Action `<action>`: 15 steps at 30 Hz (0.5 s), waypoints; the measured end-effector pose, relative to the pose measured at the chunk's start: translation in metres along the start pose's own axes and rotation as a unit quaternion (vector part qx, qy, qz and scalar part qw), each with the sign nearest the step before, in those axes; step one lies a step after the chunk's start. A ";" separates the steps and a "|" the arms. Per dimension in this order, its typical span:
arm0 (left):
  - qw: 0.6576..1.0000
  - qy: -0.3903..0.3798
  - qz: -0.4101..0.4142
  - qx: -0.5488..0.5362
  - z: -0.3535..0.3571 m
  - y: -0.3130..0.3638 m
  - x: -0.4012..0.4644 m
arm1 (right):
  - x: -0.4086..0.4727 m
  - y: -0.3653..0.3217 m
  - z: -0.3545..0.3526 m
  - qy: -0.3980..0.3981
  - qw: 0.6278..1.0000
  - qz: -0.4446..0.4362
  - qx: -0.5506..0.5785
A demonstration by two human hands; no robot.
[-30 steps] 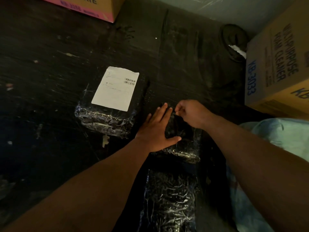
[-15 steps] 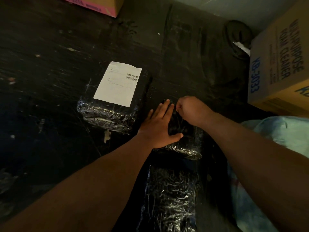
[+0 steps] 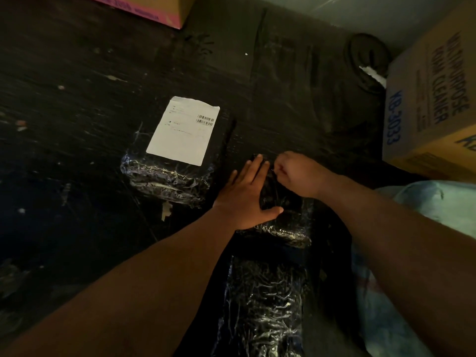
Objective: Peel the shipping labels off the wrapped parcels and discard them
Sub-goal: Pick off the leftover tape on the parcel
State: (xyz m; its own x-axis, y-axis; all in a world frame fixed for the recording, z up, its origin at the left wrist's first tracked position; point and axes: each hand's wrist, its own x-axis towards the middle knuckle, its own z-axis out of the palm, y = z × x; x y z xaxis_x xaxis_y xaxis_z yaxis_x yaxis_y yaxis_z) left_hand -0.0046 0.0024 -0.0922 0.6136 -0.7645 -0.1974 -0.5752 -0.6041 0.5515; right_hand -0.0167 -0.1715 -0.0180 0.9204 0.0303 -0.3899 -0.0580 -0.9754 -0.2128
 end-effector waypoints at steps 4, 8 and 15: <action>1.000 -0.004 0.000 0.003 0.001 -0.002 0.000 | -0.004 0.007 0.002 0.043 0.997 0.030 0.049; 1.000 -0.004 0.000 -0.001 0.003 -0.003 0.001 | 0.000 0.004 0.006 0.060 0.995 0.057 0.058; 1.000 -0.002 0.003 -0.006 0.003 -0.004 0.000 | 0.008 -0.009 0.001 0.010 0.998 0.046 -0.030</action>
State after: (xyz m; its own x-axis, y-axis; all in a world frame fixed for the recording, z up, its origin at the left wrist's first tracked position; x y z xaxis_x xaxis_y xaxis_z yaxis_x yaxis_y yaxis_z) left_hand -0.0037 0.0040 -0.0966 0.6088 -0.7685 -0.1970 -0.5716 -0.5971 0.5627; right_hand -0.0088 -0.1623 -0.0200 0.9198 -0.0629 -0.3874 -0.1189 -0.9854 -0.1221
